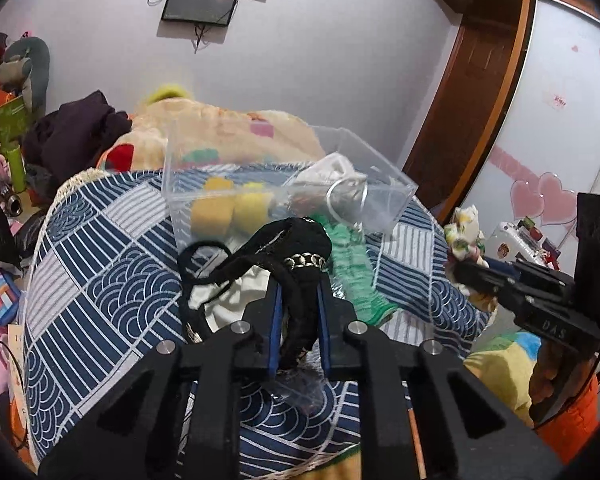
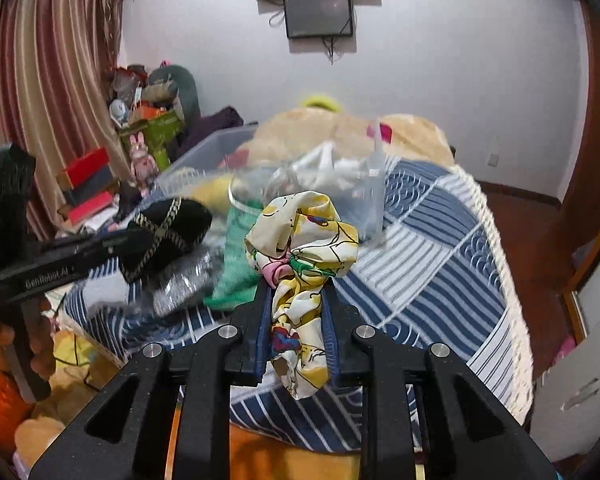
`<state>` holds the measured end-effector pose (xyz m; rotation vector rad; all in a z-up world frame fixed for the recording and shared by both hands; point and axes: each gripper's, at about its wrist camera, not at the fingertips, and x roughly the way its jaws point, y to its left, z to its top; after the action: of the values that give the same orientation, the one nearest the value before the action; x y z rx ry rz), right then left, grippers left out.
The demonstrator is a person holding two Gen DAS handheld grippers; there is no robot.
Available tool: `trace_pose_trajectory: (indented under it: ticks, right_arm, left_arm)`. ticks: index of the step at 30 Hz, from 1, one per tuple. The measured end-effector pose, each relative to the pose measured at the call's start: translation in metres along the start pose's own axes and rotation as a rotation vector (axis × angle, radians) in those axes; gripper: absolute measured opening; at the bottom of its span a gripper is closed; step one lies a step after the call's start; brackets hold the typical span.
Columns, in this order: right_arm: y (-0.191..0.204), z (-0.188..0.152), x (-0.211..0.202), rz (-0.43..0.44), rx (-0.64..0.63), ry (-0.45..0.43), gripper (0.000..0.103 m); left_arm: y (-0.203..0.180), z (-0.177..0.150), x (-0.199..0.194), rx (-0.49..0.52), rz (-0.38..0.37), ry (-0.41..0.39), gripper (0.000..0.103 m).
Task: Organize soft objects
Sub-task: 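Lower the bra into the box with the left tool while the right drops the floral cloth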
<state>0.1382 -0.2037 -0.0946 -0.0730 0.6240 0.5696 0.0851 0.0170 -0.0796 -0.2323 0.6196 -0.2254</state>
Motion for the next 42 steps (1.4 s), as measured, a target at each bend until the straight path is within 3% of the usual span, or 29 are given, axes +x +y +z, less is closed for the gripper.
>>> trace_pose_trajectory:
  ticks: [7, 14, 24, 33, 42]
  right_arm:
    - [0.003, 0.026, -0.009, 0.014, -0.001, -0.092, 0.02]
    - [0.01, 0.04, -0.004, 0.051, 0.02, -0.128, 0.02]
    - [0.019, 0.075, 0.017, 0.073, 0.015, -0.171, 0.02]
    - [0.024, 0.105, 0.06, 0.053, -0.012, -0.129, 0.021]
    - [0.027, 0.103, 0.12, 0.037, -0.021, 0.027, 0.021]
  left_arm:
    - [-0.012, 0.023, -0.033, 0.026, -0.011, -0.092, 0.014]
    - [-0.015, 0.052, -0.052, 0.044, -0.002, -0.184, 0.014]
    - [-0.014, 0.101, -0.044, 0.081, 0.042, -0.28, 0.014]
    - [0.017, 0.118, 0.019, 0.039, 0.074, -0.207, 0.014]
    - [0.042, 0.106, 0.076, -0.036, 0.046, -0.094, 0.014]
